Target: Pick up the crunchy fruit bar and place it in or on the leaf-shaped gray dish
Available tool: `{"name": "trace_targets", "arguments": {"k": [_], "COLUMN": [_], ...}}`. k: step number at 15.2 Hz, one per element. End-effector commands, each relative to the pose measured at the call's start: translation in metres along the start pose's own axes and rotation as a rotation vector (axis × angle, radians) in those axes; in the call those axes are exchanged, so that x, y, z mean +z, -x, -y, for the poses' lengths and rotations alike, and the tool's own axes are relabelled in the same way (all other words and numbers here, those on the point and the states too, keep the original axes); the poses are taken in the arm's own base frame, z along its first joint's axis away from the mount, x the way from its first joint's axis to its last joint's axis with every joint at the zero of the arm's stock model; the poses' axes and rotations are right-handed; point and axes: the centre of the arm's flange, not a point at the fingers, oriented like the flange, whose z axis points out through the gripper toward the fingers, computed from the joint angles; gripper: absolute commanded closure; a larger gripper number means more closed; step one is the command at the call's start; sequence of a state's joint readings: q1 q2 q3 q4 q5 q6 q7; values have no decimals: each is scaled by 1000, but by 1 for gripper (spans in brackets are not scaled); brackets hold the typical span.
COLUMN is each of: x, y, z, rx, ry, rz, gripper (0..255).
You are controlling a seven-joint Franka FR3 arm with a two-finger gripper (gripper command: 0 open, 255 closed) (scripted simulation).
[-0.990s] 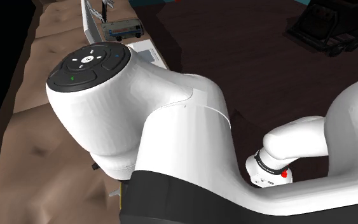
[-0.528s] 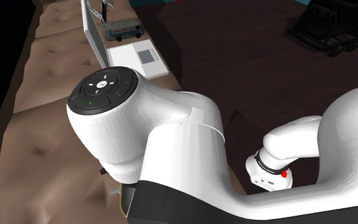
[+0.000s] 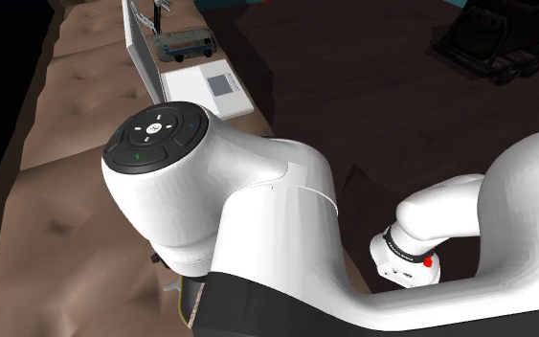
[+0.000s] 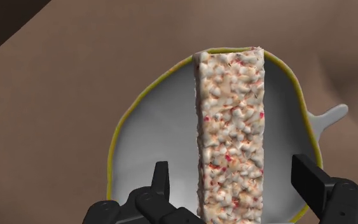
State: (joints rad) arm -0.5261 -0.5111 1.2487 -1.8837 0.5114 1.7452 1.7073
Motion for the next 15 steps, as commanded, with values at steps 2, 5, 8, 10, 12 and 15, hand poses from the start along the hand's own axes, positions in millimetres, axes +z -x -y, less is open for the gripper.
{"name": "trace_targets", "arguments": {"k": [2,5,8,10,12,15], "x": [0,-26,-50,-50,-50,-50], "y": [0,0,0,0,0,0], "z": [0,0,0,0,0,0], "rx": [0,0,0,0,0,0], "ry": [0,0,0,0,0,0], "rz": [0,0,0,0,0,0], "gripper": [0,0,0,0,0,0]}}
